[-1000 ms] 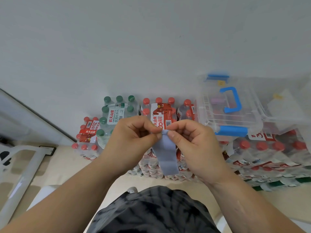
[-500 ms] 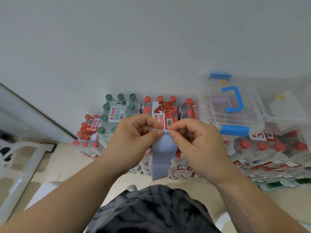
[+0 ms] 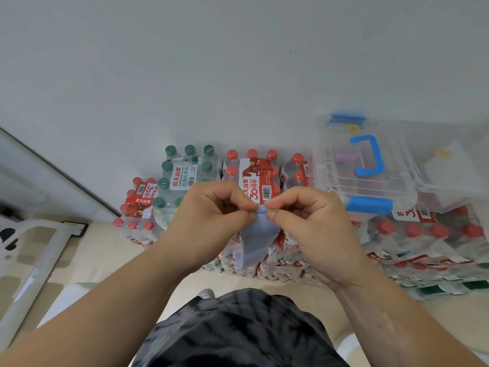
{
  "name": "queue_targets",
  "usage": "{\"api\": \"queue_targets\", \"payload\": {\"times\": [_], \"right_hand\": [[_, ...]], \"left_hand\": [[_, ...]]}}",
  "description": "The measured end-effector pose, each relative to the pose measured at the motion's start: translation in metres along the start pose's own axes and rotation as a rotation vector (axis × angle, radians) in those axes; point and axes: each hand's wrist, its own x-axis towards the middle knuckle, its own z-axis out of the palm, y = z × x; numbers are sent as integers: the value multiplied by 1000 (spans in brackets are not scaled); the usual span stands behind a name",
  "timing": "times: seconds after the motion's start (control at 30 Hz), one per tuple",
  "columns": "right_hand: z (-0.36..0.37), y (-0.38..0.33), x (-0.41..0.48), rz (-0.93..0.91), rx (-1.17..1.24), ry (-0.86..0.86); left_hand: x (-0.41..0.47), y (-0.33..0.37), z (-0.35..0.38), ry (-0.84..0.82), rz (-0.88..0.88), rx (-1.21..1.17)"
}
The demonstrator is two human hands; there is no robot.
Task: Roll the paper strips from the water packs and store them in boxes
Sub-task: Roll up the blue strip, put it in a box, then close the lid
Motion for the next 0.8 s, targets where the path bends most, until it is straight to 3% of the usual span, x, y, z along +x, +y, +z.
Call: {"api": "queue_targets", "payload": {"times": [0.3, 0.47, 0.8], "right_hand": [[-2, -2, 0, -81, -63, -10], [-1, 3, 0, -8, 12, 16], [5, 5, 3, 57, 61, 49]], "left_hand": [[1, 2, 1, -42, -28, -19], [3, 0, 3, 35, 55, 105], [4, -5, 2, 67, 39, 30]]}}
